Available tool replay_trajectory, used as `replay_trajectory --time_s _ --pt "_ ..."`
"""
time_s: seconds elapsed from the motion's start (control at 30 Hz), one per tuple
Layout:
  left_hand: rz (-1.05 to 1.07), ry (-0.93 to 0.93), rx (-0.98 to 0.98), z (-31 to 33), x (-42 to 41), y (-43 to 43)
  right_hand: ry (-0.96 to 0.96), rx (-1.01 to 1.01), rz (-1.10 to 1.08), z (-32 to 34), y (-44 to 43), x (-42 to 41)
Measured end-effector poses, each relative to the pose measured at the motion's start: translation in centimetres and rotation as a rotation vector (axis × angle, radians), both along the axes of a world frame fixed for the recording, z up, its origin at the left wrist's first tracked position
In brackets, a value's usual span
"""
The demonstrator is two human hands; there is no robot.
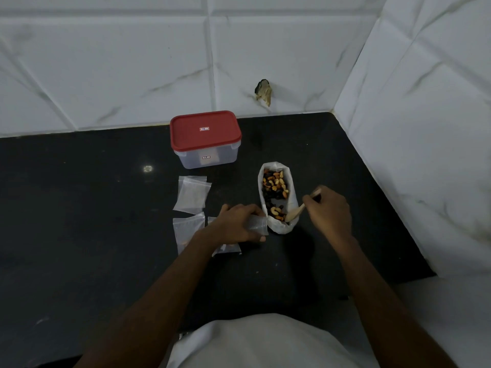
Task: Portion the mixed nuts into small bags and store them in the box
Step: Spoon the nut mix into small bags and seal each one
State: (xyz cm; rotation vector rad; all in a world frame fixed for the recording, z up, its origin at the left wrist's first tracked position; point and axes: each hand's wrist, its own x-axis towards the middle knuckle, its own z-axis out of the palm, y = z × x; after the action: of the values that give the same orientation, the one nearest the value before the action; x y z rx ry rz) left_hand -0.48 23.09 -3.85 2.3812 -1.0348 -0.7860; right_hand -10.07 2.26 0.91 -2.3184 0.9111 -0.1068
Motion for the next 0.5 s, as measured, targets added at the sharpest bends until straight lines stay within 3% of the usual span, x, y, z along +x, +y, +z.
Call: replay_trajectory --time_s 0.23,0.5 --pt "0.002 0.010 -0.014 0.0 -0.2 -0.2 -0.145 0.181 -0.291 -2.1 1.0 -1.4" --pt "0.020 0.058 -0.070 0.1 -0.4 -0.2 -0.216 0.212 -0.336 -3.8 3.5 -1.1"
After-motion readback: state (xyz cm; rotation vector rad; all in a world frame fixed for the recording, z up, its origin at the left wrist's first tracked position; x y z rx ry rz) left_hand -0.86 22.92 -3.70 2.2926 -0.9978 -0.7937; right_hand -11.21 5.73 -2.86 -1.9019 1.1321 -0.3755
